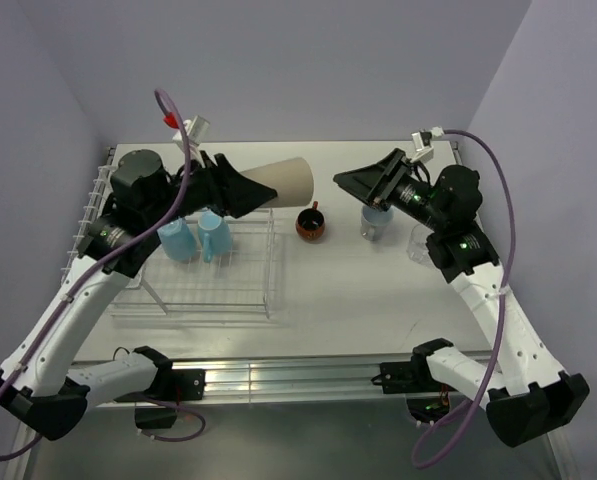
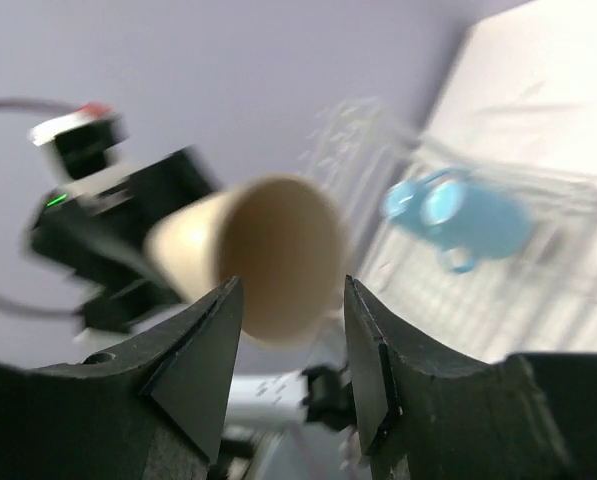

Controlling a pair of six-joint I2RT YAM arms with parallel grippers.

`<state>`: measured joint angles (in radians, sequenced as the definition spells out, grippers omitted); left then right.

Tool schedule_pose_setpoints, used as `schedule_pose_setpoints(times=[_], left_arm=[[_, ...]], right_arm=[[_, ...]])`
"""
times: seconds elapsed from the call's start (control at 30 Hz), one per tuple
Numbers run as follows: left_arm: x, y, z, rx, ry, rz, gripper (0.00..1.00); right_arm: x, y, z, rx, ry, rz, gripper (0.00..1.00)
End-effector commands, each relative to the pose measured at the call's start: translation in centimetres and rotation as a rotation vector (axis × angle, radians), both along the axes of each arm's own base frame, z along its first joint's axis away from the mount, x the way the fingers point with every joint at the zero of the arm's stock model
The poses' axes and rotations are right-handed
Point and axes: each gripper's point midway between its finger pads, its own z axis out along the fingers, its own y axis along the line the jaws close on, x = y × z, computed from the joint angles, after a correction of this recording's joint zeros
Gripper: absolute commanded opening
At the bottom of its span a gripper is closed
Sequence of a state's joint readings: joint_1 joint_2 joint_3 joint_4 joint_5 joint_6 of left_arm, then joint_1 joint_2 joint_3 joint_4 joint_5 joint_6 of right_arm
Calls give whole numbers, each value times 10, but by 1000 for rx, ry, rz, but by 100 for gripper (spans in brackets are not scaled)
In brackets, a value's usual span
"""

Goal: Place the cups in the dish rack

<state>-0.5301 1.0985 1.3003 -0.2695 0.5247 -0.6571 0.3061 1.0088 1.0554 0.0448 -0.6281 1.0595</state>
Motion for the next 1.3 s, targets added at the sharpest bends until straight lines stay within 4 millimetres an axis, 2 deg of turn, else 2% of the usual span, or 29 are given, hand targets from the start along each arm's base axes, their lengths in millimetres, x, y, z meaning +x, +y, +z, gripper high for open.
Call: schedule_pose_setpoints(times=[0.0,0.03,0.07,0.13,0.33,0.63,0.93,1.27], left_arm=[[9,39,24,97,-61,219,0],[17,45,27,128,-48,270,0],[26,58,5,218,15,343,0],[39,66,-6,282,54,393,0],[72,93,-58,534,171,554,0],[109,105,-112,763,262,640,0],[123,98,-147,843,306,609,0],[123,87,-161,867,308,569,0]], right_arm=[[15,-41,-13,-158,-6,-247,53],[17,-47,-18,-182,4,-280,53],[18,-55,-25,-220,16,-319,53],[17,-60,-32,-248,24,-342,53],[15,-72,-53,-341,51,-387,54],[12,-77,-70,-394,69,-390,54],[11,-78,-80,-420,80,-382,54],[13,-76,-89,-422,93,-371,53]])
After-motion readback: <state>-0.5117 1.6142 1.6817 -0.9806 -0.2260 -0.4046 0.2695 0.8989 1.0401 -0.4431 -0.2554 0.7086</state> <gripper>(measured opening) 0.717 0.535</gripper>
